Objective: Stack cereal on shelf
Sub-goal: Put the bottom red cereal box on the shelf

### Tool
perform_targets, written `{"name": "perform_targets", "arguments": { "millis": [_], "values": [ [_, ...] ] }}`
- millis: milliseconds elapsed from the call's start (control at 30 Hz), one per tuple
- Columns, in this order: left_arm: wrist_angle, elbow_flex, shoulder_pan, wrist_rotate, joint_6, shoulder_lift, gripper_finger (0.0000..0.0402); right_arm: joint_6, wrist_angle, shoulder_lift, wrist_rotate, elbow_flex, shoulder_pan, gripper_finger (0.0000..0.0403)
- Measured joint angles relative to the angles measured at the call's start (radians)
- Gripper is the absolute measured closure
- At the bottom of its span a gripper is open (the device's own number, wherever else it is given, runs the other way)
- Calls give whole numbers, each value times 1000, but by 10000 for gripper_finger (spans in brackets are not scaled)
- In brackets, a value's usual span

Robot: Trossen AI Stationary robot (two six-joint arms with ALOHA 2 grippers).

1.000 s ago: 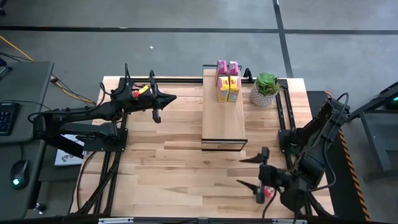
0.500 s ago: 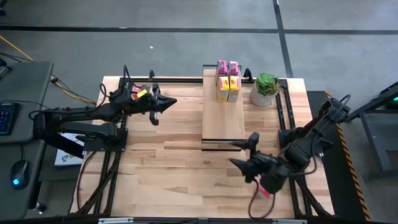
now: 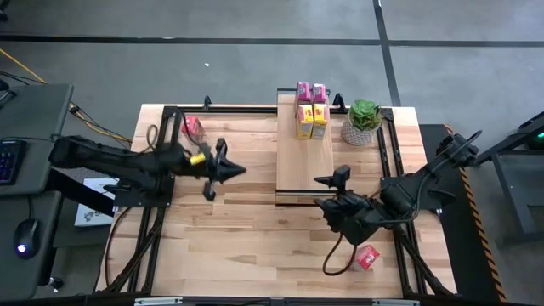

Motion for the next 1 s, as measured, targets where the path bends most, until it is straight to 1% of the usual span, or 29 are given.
{"name": "perform_targets", "arguments": {
  "millis": [100,200,267,333,433,467,533,600,733,800,867,1000],
  "values": [
    [-6,27,-125,-180,52,82,401,140,-153,0,-86,66,12,87],
    [-6,81,-220,-305,99,181,402,272,-317,-1,-229,146,32,87],
    [-5,119,-263,-326,127,242,401,375,-415,0,-360,191,47,87],
    [-6,150,-296,-327,143,293,402,481,-483,-1,-519,226,64,87],
    [5,189,-333,-363,141,359,402,634,-563,-1,-737,237,107,87],
    [27,197,-344,-390,140,380,402,681,-587,0,-788,236,128,87],
    [76,208,-362,-454,147,416,402,759,-634,0,-856,227,178,87],
    [130,215,-371,-503,156,447,402,808,-647,0,-875,209,235,87],
    [217,224,-374,-551,156,487,402,827,-626,0,-823,140,364,87],
    [232,223,-372,-575,156,497,401,831,-601,1,-821,81,417,87],
    [268,223,-372,-596,150,509,402,834,-581,1,-836,24,458,87],
    [267,223,-372,-656,126,513,402,809,-522,1,-840,-58,504,87]
  ]
}}
